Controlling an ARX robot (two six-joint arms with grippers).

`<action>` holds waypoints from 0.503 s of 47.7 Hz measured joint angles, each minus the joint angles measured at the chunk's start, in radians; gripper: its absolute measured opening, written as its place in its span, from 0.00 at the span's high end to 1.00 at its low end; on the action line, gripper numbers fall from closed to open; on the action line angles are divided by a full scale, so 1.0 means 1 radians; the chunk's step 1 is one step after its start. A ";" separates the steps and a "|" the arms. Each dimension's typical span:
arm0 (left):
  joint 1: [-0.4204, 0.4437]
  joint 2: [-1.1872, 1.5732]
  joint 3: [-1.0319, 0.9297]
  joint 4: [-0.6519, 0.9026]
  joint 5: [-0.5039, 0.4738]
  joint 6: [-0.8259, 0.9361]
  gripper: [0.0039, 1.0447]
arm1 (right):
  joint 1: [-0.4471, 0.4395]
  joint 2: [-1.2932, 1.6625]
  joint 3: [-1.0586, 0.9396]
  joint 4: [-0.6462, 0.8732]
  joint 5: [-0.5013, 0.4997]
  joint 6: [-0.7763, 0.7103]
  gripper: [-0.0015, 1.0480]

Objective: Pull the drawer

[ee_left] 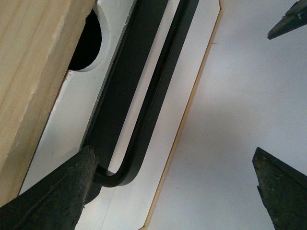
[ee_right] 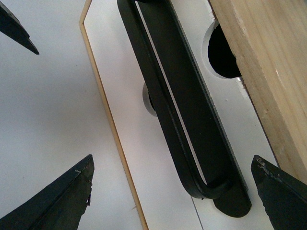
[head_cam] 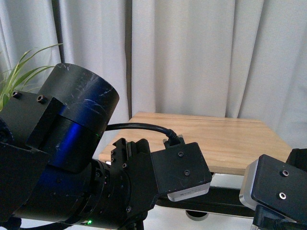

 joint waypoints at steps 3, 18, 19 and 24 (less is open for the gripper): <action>0.000 0.009 0.005 0.000 -0.003 0.000 0.05 | 0.004 0.011 0.000 0.019 0.004 0.007 0.09; -0.004 0.036 0.015 -0.008 -0.018 0.007 0.05 | 0.018 0.034 0.012 0.041 0.014 0.027 0.09; -0.004 0.038 0.017 -0.011 -0.019 0.010 0.05 | 0.019 0.034 0.013 0.041 0.014 0.027 0.09; -0.008 0.047 0.021 -0.013 -0.034 0.026 0.05 | 0.024 0.042 0.016 0.042 0.023 0.031 0.09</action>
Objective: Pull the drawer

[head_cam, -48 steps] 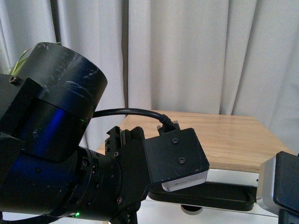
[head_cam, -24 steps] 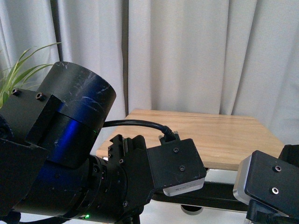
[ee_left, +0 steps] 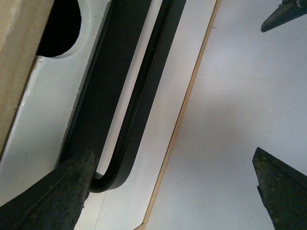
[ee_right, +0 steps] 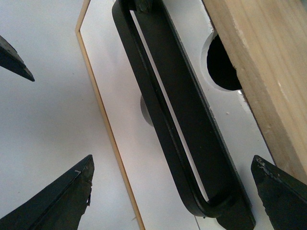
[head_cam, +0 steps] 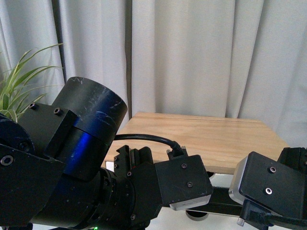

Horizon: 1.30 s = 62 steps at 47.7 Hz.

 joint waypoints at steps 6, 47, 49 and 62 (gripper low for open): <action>-0.002 0.007 0.005 -0.002 -0.002 0.008 0.05 | 0.001 0.012 0.003 0.002 0.001 0.001 0.09; 0.002 0.009 0.029 -0.084 0.010 0.058 0.05 | 0.021 0.102 0.033 -0.002 0.003 0.010 0.09; 0.000 0.009 0.030 -0.086 0.010 0.058 0.05 | 0.020 0.105 0.034 -0.001 0.003 0.010 0.09; -0.009 0.009 0.035 -0.101 0.005 0.066 0.05 | 0.023 0.118 0.049 0.000 0.003 0.010 0.09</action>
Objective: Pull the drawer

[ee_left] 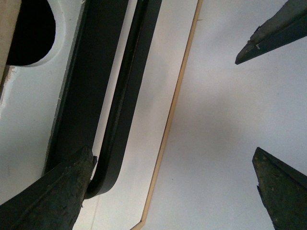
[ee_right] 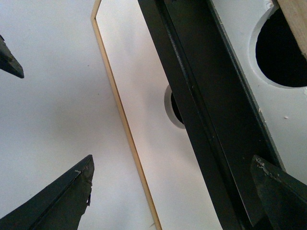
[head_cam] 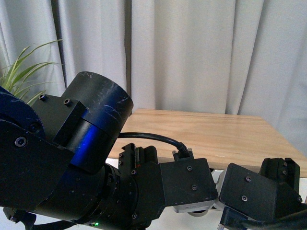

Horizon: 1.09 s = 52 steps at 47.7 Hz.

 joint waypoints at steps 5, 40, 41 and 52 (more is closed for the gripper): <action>0.000 0.000 0.002 -0.003 -0.001 0.006 0.05 | 0.001 0.007 0.004 -0.002 -0.001 0.001 0.09; -0.006 0.007 0.028 -0.071 -0.014 0.078 0.05 | 0.001 0.032 0.036 -0.066 -0.019 -0.040 0.09; -0.007 0.007 0.029 -0.074 -0.016 0.079 0.05 | 0.000 0.032 0.037 -0.067 -0.020 -0.041 0.09; -0.012 0.008 0.039 -0.104 -0.026 0.100 0.05 | -0.005 0.026 0.041 -0.103 -0.032 -0.063 0.09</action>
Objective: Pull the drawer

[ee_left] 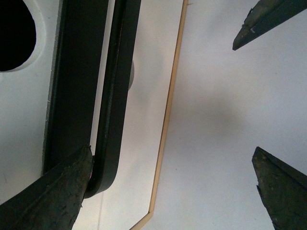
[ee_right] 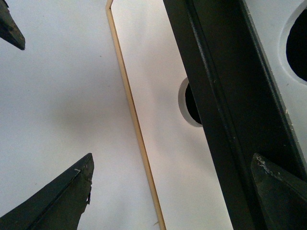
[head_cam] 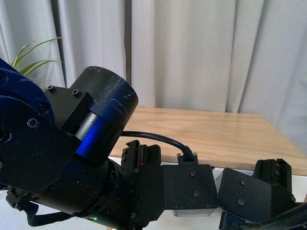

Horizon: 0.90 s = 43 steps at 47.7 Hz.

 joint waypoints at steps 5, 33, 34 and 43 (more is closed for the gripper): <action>-0.001 0.000 0.003 -0.011 0.000 0.006 0.05 | -0.002 -0.012 0.004 -0.036 -0.008 -0.014 0.09; -0.023 -0.097 -0.084 -0.072 0.024 0.038 0.05 | 0.016 -0.140 -0.046 -0.219 -0.062 -0.104 0.09; -0.025 -0.102 -0.090 -0.074 0.025 0.040 0.05 | 0.019 -0.151 -0.053 -0.229 -0.064 -0.110 0.09; -0.045 -0.161 -0.161 -0.077 0.044 0.051 0.05 | 0.035 -0.238 -0.098 -0.303 -0.087 -0.131 0.09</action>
